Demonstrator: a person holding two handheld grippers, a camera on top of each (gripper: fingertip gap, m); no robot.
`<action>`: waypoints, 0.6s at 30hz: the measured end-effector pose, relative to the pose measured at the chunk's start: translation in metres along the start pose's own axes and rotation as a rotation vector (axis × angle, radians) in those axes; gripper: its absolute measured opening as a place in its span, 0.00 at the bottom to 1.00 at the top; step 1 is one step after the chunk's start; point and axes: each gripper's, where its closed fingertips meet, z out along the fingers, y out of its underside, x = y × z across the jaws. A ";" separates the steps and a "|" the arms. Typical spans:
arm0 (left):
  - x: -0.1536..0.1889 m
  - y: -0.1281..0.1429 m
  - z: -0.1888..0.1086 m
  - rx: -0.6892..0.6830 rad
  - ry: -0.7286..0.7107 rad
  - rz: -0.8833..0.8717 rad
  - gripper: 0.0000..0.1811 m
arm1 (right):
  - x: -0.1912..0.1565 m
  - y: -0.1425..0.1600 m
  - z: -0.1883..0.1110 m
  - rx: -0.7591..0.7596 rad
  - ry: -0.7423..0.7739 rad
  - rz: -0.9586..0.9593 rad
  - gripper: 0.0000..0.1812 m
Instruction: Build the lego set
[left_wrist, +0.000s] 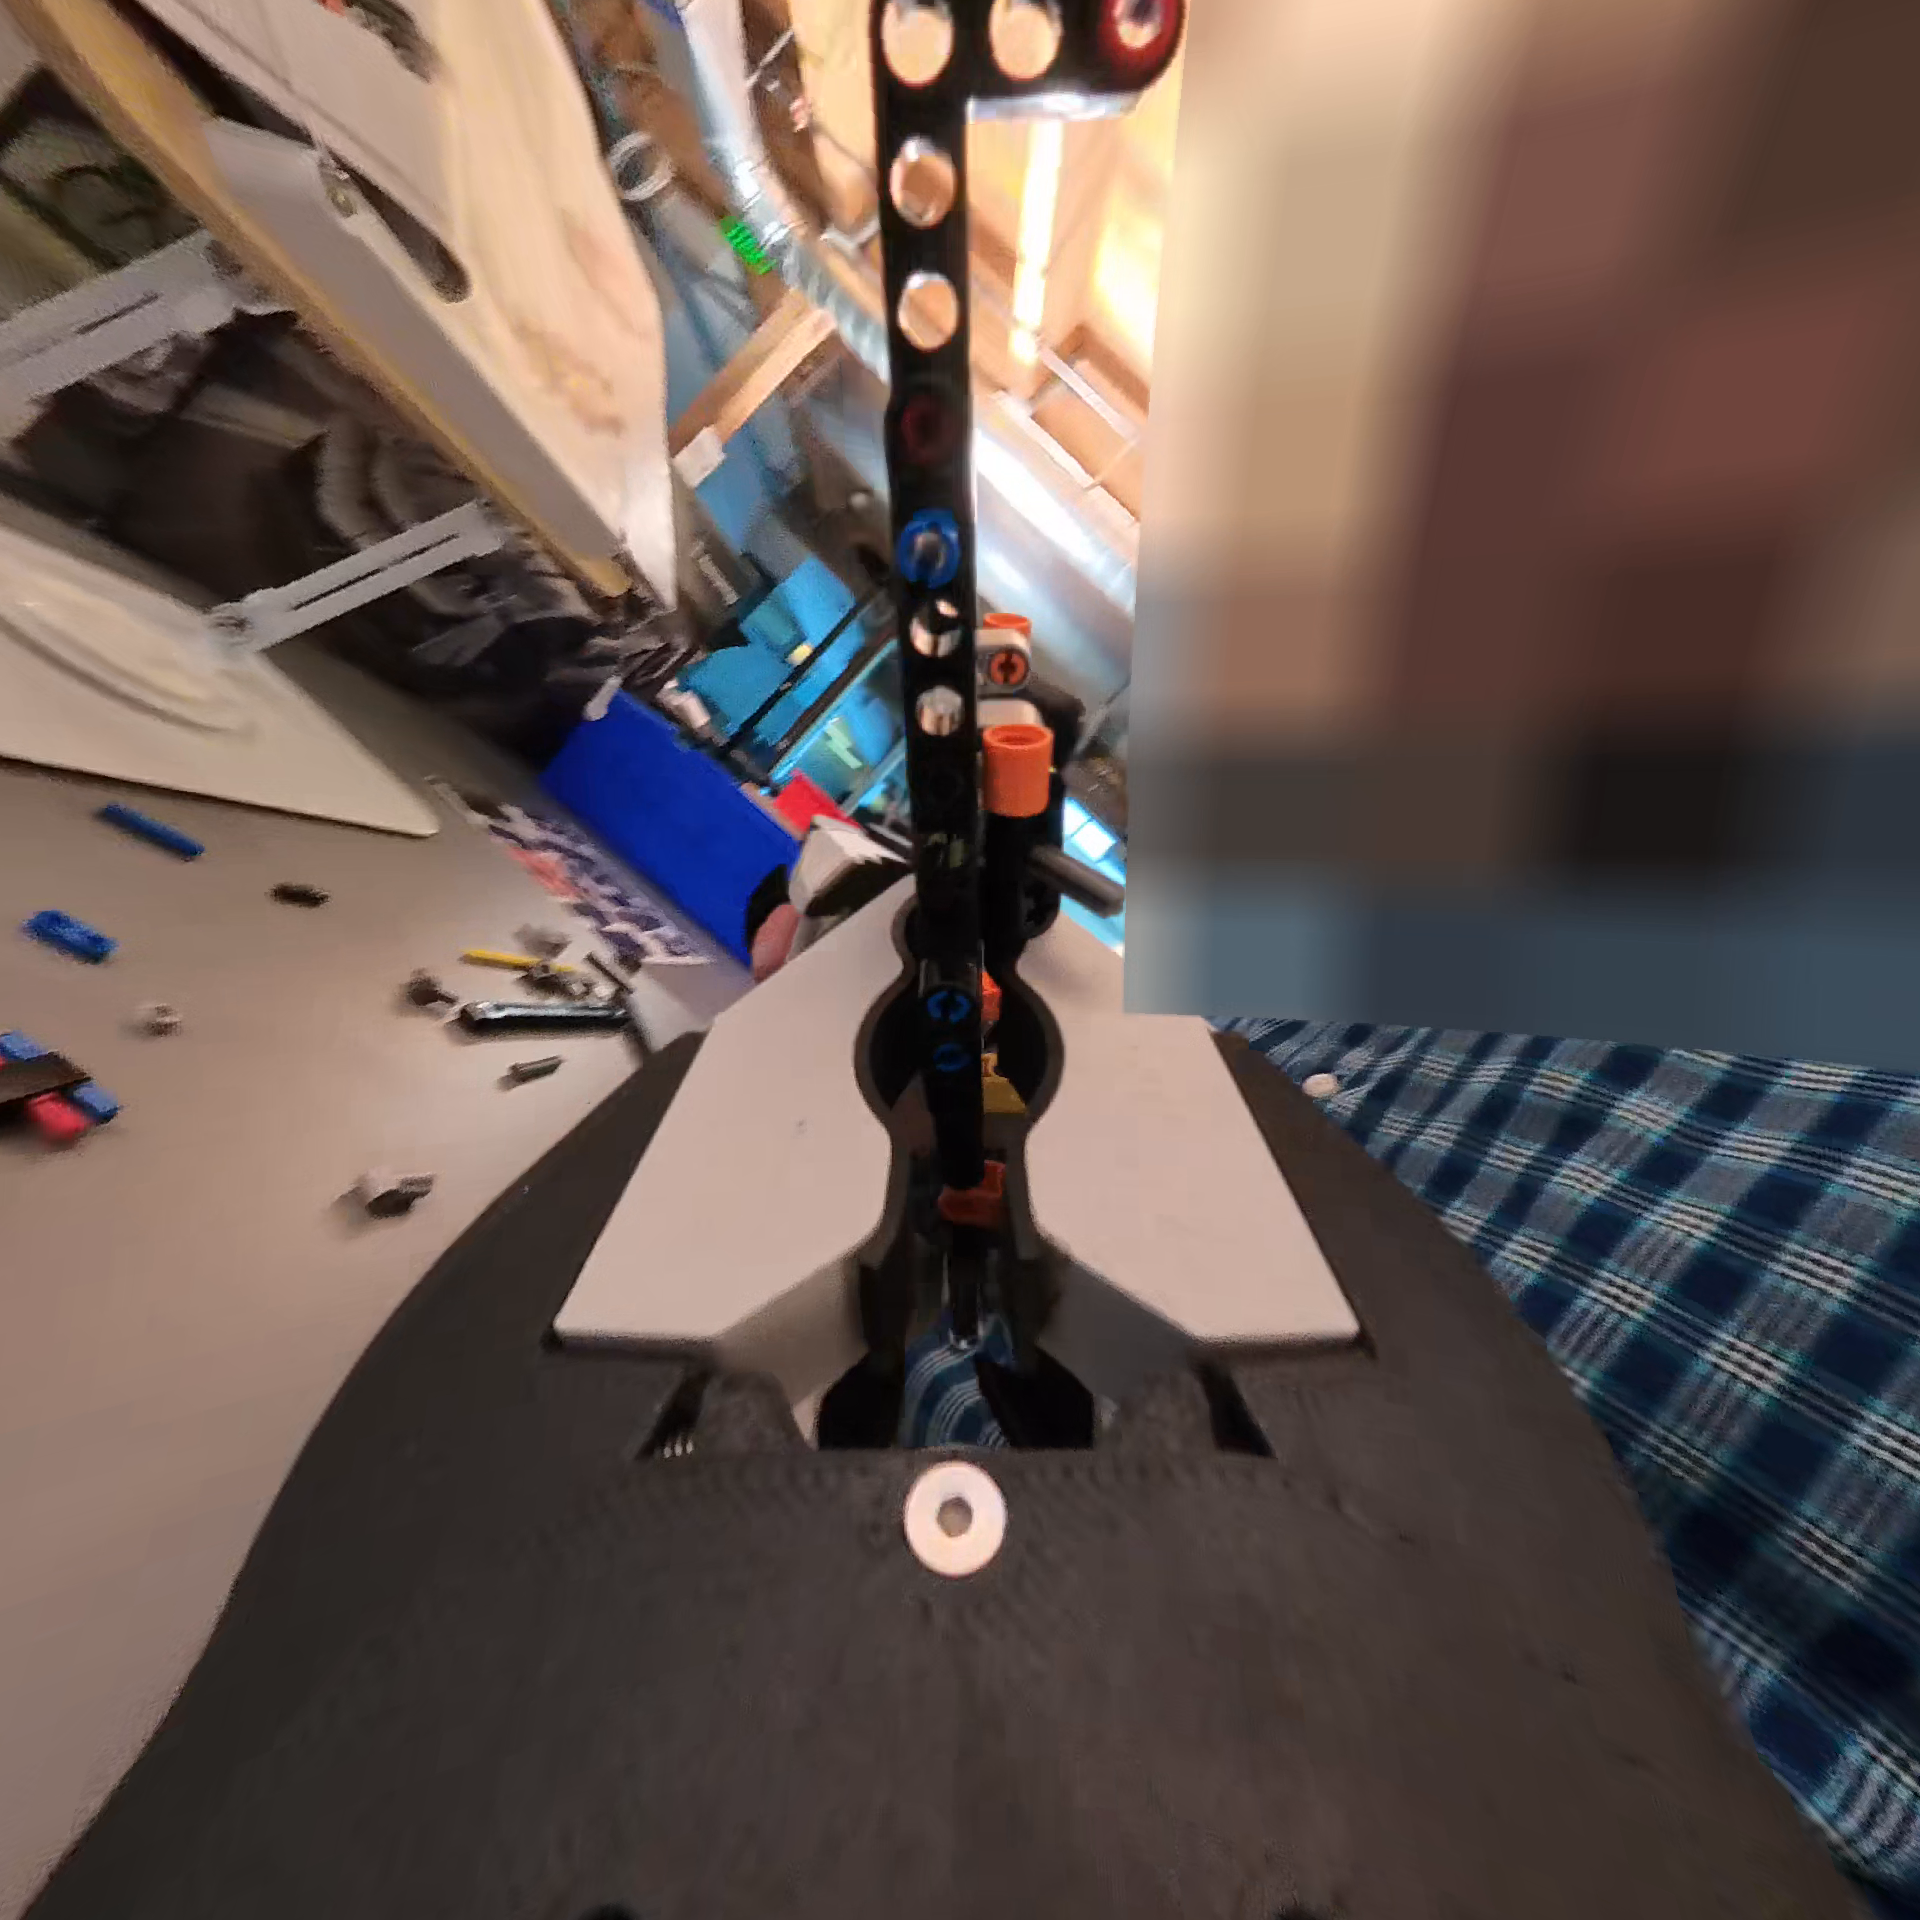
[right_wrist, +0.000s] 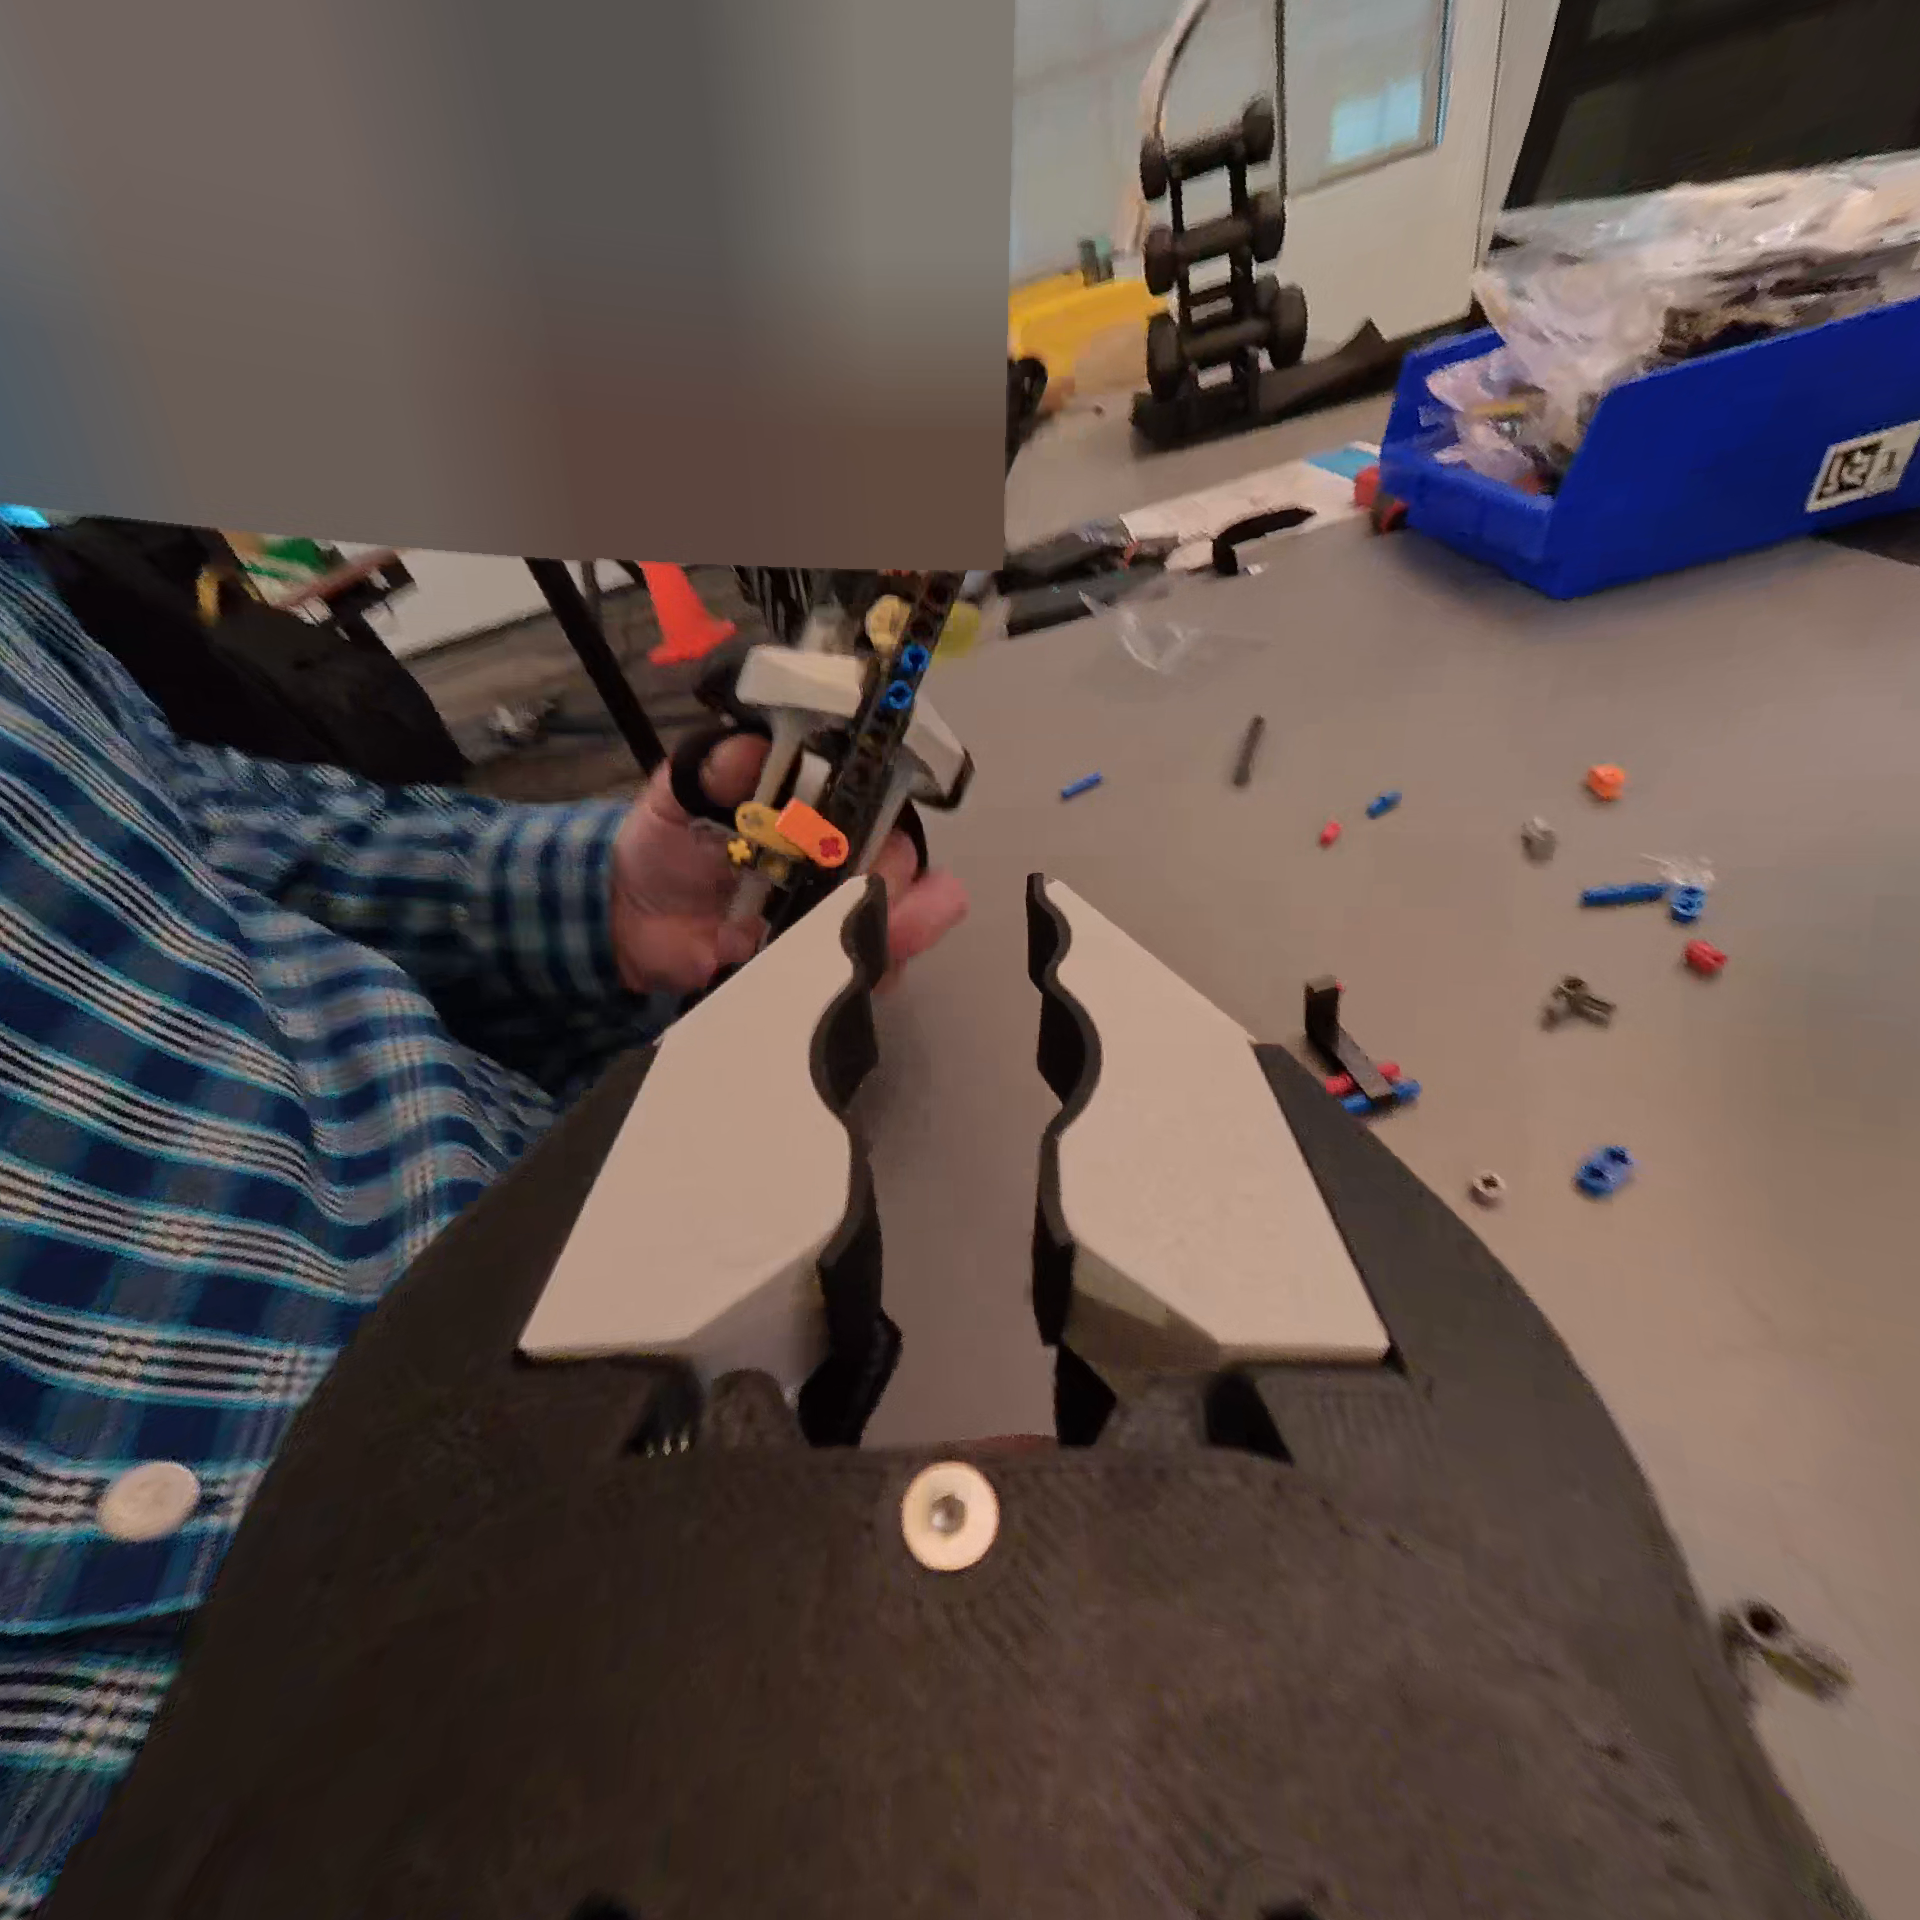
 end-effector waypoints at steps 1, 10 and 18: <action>0.003 -0.002 -0.001 0.016 0.033 -0.013 0.03 | -0.002 -0.006 0.001 0.032 -0.019 0.023 0.14; 0.006 -0.003 0.005 0.040 0.083 -0.017 0.03 | -0.013 -0.037 0.017 0.123 -0.064 0.022 0.08; 0.001 -0.002 0.010 0.036 0.027 0.030 0.04 | -0.011 -0.036 0.022 0.110 -0.074 0.029 0.00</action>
